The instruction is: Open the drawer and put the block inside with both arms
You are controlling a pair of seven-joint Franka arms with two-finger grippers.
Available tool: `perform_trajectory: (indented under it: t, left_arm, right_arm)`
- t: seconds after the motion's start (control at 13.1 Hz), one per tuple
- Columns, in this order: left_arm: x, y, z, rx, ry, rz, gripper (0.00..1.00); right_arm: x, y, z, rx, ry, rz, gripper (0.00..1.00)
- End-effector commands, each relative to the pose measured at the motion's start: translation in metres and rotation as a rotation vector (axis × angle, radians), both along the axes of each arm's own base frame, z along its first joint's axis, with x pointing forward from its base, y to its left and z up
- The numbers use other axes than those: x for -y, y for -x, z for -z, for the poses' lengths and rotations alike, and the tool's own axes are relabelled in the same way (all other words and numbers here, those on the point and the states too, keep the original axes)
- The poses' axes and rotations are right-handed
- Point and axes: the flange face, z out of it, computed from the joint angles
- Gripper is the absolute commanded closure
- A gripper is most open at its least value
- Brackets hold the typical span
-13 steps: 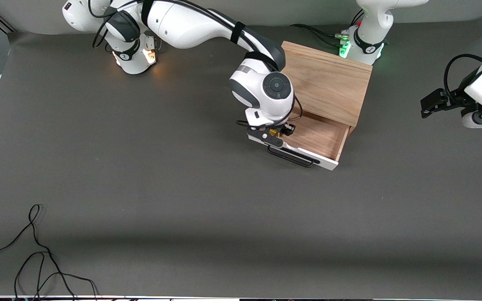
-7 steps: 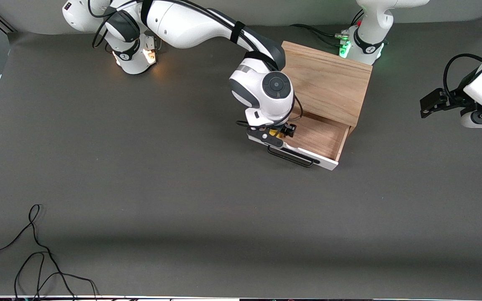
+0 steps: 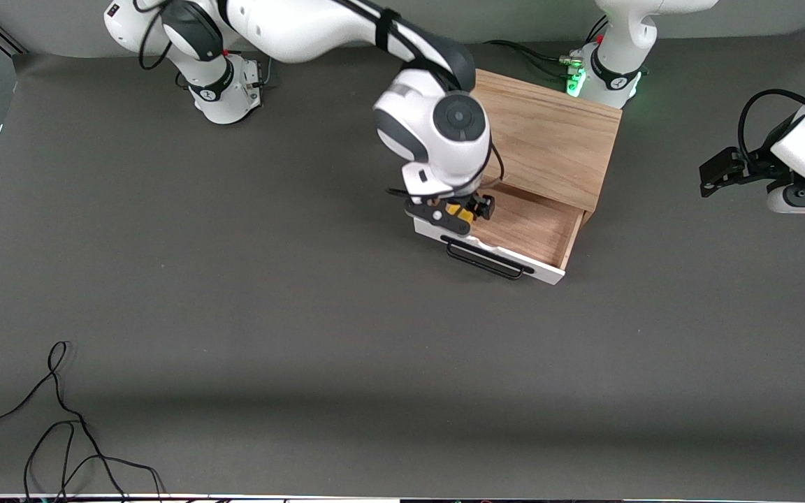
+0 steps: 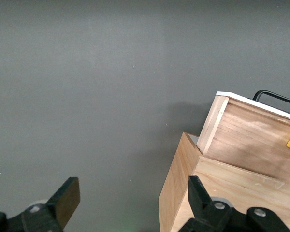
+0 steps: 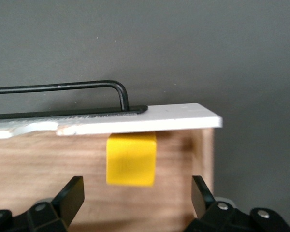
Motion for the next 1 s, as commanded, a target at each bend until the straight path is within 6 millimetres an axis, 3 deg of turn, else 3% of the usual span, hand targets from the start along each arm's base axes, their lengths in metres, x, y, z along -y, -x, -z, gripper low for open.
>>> perform_trajectory:
  t: [0.0,0.23,0.31,0.54,0.69,0.92]
  left_arm:
    - [-0.003,0.0,-0.006,0.015,0.007,0.009,0.0]
    - [-0.005,0.002,-0.005,0.0,0.01,0.066,0.0]
    - [-0.005,0.002,-0.005,-0.001,0.008,0.068,0.0]
    - [-0.005,0.002,-0.006,0.0,0.008,0.065,0.0]
    - [-0.005,0.003,-0.007,0.0,0.008,0.068,0.0]
    - [-0.005,0.002,-0.005,-0.003,0.008,0.071,0.0]
  right_arm:
    - [0.03,0.003,-0.083,0.025,0.002,0.006,0.01]
    - [0.091,-0.009,-0.155,0.008,0.019,-0.074,0.01]
    - [0.12,-0.012,-0.188,0.012,0.011,-0.116,0.01]
    - [0.227,-0.03,-0.248,-0.032,0.03,-0.248,0.01]
    - [0.305,-0.044,-0.272,-0.038,0.017,-0.362,0.01]
    - [0.4,-0.063,-0.264,-0.078,0.017,-0.427,0.01]
